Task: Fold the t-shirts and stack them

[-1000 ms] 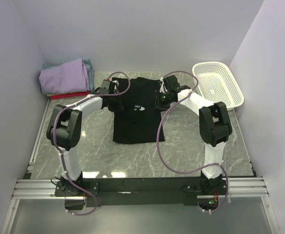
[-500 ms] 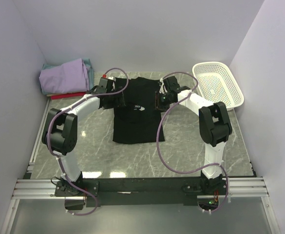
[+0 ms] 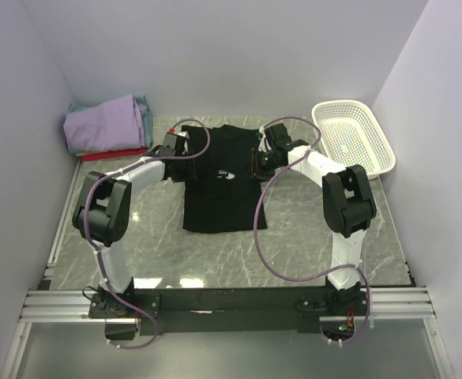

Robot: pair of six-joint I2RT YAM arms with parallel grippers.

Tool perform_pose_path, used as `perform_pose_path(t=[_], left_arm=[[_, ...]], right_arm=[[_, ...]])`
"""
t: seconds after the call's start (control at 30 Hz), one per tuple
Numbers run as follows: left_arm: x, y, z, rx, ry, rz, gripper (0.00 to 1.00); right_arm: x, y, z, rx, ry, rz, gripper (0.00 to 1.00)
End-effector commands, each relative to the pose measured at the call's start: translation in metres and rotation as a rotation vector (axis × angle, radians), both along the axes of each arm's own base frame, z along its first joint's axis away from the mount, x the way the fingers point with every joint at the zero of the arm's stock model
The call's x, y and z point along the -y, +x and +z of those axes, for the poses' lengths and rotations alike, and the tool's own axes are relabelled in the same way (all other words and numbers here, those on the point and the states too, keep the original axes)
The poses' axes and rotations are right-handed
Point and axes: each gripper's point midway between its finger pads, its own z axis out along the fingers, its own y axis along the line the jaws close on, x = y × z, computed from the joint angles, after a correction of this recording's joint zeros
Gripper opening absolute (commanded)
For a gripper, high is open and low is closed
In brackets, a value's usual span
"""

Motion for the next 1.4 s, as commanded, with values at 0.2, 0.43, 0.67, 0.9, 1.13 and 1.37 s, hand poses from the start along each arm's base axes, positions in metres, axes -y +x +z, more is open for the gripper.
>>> perform_pose_path(t=[0.2,0.43,0.67,0.9,1.13,1.37], left_arm=[[0.003,0.008,-0.006,0.041,-0.005,-0.012,0.18],[0.001,0.015,0.025,0.094,-0.006,0.008,0.01],[-0.013,0.015,0.041,0.131,0.029,0.078,0.01],[-0.014,0.018,0.039,0.130,0.036,0.084,0.04],[-0.027,0.011,0.016,0.064,0.102,0.128,0.64],[-0.035,0.004,0.020,0.065,0.134,0.137,0.70]], right_arm=[[-0.003,0.003,0.017,0.049,0.017,0.011,0.41],[-0.001,0.000,0.012,0.039,0.012,0.010,0.41],[0.003,-0.002,-0.005,0.006,-0.021,-0.002,0.41],[0.003,0.000,-0.029,-0.030,-0.031,-0.011,0.41],[0.017,0.008,-0.050,-0.051,-0.135,-0.055,0.40],[0.025,0.011,-0.052,-0.041,-0.173,-0.083,0.15]])
